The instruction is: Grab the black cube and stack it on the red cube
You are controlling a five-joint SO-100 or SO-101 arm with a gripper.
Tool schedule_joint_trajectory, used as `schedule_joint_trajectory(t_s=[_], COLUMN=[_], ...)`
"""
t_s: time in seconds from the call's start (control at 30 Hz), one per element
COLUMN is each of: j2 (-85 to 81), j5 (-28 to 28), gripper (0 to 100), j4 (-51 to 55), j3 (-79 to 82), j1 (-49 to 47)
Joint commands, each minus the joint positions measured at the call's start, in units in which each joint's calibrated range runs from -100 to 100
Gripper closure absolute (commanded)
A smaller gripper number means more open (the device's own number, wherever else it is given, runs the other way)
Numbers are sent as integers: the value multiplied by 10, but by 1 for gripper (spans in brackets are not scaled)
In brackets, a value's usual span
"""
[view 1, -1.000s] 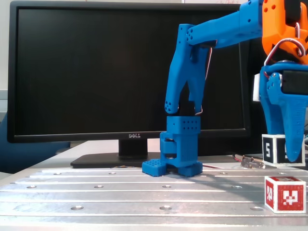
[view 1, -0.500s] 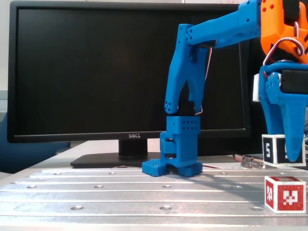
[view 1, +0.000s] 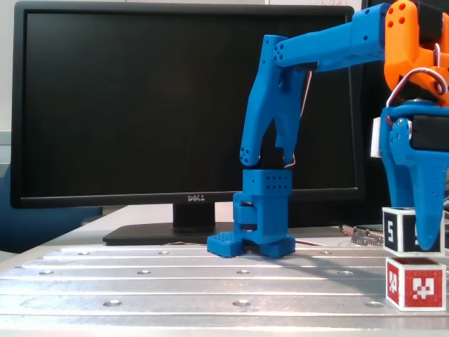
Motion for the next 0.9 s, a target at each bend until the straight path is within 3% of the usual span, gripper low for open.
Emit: schedule_joint_trajectory(t_s=[0.0,0.87], j2=[-5,9], j5=[-4,-9], gripper=[82,82], j4=[-3,-4], j3=[-12,-8], j1=[-4,-6])
